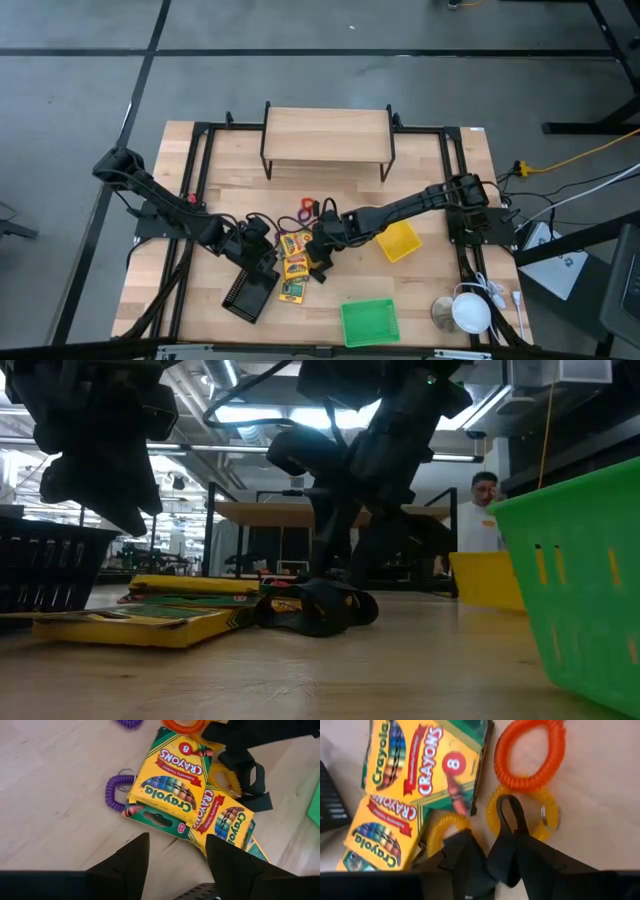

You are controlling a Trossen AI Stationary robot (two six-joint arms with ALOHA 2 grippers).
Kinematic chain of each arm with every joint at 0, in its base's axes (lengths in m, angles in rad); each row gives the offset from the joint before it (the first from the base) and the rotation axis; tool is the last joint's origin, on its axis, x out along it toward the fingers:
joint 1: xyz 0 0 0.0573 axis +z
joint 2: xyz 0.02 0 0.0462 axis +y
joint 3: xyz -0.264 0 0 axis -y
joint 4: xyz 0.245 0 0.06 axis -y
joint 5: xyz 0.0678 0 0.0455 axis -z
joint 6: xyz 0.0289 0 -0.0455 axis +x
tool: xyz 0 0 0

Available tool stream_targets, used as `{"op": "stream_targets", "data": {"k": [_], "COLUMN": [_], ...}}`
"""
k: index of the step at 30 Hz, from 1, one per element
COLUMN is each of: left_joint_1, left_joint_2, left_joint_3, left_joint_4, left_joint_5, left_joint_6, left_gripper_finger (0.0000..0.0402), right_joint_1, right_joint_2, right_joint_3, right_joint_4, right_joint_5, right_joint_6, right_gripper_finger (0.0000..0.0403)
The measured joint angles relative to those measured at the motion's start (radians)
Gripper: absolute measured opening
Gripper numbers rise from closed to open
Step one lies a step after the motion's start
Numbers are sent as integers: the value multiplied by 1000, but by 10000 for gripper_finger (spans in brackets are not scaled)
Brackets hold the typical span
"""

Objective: Pick & Place Office Desk Supplies
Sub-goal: Put the black rubber band into the yellow basket

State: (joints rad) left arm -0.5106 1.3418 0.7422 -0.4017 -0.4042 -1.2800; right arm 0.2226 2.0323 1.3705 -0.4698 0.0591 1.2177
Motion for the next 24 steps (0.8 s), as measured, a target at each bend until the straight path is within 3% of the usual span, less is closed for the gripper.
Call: {"op": "stream_targets", "data": {"k": [11,18,24], "left_joint_1": [0,0,0], "left_joint_2": [0,0,0], "left_joint_3": [0,0,0], "left_joint_4": [-1,-1,12], "left_joint_5": [-4,-3,-64], "left_joint_6": [0,-2,-19], "left_gripper_finger": [189,189,189], "right_joint_1": [-37,-45,-53], "right_joint_2": [0,-2,-58], "right_joint_3": [0,14,133], "right_joint_4": [6,-1,-32], "right_joint_5": [-19,-23,8], "right_joint_6": [-9,-38,-116], "right_gripper_finger": [10,4,2]}}
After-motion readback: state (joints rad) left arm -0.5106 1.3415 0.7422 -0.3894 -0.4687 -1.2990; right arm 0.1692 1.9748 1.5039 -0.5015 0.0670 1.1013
